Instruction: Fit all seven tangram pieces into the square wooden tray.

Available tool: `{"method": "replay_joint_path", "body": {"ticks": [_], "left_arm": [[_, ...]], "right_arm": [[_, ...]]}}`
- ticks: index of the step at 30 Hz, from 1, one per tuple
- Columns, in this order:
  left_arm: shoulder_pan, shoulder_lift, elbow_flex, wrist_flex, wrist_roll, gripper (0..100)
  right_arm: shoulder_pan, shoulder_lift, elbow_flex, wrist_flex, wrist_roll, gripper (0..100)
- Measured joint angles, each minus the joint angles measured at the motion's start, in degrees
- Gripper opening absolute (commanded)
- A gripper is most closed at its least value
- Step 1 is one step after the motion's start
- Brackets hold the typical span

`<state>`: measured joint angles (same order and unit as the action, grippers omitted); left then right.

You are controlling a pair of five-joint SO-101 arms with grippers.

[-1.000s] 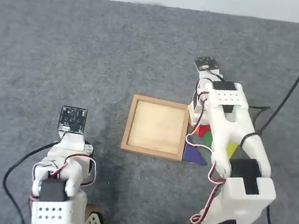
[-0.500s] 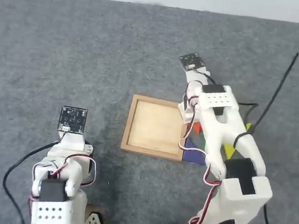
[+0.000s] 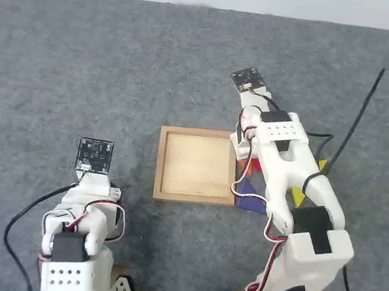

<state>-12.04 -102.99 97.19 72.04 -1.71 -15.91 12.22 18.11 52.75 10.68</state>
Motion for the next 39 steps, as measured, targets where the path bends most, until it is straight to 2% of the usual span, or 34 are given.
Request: {"method": "replay_joint_path", "body": {"ticks": [14,19,22,26,34,39], "left_arm": [[0.0,0.0,0.0,0.0,0.0,2],[0.0,0.0,0.0,0.0,0.0,2],[0.0,0.0,0.0,0.0,0.0,2],[0.0,0.0,0.0,0.0,0.0,2],[0.0,0.0,0.0,0.0,0.0,2],[0.0,0.0,0.0,0.0,0.0,2]], "right_arm": [[0.4,-11.5,0.1,5.2,-3.5,6.9],[-2.6,-11.9,0.1,6.2,-5.1,7.4],[-3.0,-11.7,0.1,6.0,-5.2,17.3],[-2.7,-6.9,-0.5,4.0,-5.5,32.5],[-2.7,7.2,-10.4,4.0,-5.5,30.7],[-1.7,11.1,-13.5,4.0,-5.6,30.7]]}}
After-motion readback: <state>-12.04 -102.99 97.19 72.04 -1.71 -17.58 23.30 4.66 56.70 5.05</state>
